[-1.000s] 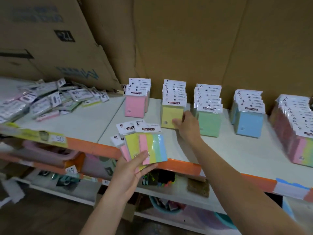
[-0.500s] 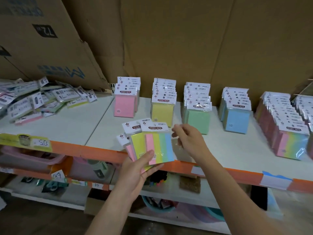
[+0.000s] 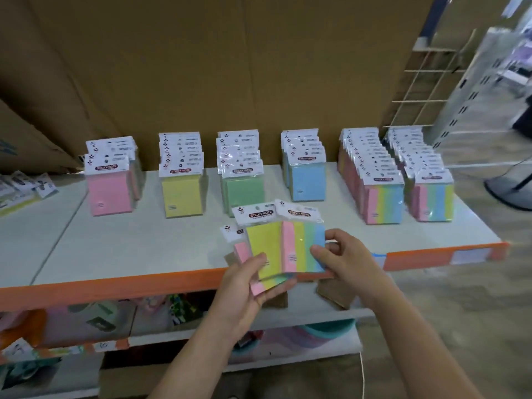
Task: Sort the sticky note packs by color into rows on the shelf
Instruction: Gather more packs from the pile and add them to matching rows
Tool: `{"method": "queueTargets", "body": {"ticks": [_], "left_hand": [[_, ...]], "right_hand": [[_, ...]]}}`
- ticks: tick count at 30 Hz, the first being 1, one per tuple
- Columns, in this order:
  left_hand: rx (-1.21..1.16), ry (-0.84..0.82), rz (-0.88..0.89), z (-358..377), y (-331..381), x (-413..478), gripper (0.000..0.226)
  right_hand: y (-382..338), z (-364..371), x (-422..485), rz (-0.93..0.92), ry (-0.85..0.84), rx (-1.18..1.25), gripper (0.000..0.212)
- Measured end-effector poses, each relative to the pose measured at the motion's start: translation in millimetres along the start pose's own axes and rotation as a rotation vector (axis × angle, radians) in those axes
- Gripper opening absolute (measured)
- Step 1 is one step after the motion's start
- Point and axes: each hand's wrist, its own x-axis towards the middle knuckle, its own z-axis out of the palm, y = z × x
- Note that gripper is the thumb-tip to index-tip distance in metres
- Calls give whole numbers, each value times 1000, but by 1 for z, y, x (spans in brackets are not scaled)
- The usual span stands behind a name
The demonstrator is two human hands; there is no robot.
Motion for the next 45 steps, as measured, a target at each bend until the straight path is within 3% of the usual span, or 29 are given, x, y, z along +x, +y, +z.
{"method": "queueTargets", "body": {"ticks": [3, 6, 9, 13, 18, 21, 25, 28, 31, 34, 38, 45], "left_hand": [[47, 35, -11, 20, -17, 9, 30], [67, 65, -35, 36, -29, 15, 39], [92, 42, -25, 48, -39, 15, 38], [94, 47, 2, 62, -50, 14, 38], [99, 111, 29, 72, -62, 10, 25], [102, 129, 45, 78, -66, 7, 23], [111, 148, 61, 80, -68, 7, 23], [120, 142, 66, 75, -68, 7, 26], [134, 131, 82, 65, -61, 8, 29], [164, 127, 119, 50, -46, 8, 34], [227, 122, 174, 19, -19, -4, 41], [191, 369, 230, -76, 53, -29, 20]], "right_hand": [[13, -42, 3, -27, 82, -64, 7], [26, -85, 22, -16, 316, -146, 12], [32, -114, 41, 12, 462, -302, 30], [37, -128, 56, 43, 495, -404, 43], [42, -124, 59, 35, 465, -486, 82], [42, -121, 61, 42, 473, -487, 88], [42, -120, 56, 44, 490, -489, 82], [41, -112, 39, -44, 500, -455, 54], [31, -88, 19, -117, 274, -369, 19], [12, -54, -2, -124, -16, -171, 14], [-6, -10, -3, -141, -196, -93, 5], [-33, 99, 48, -96, -18, -183, 19]]}}
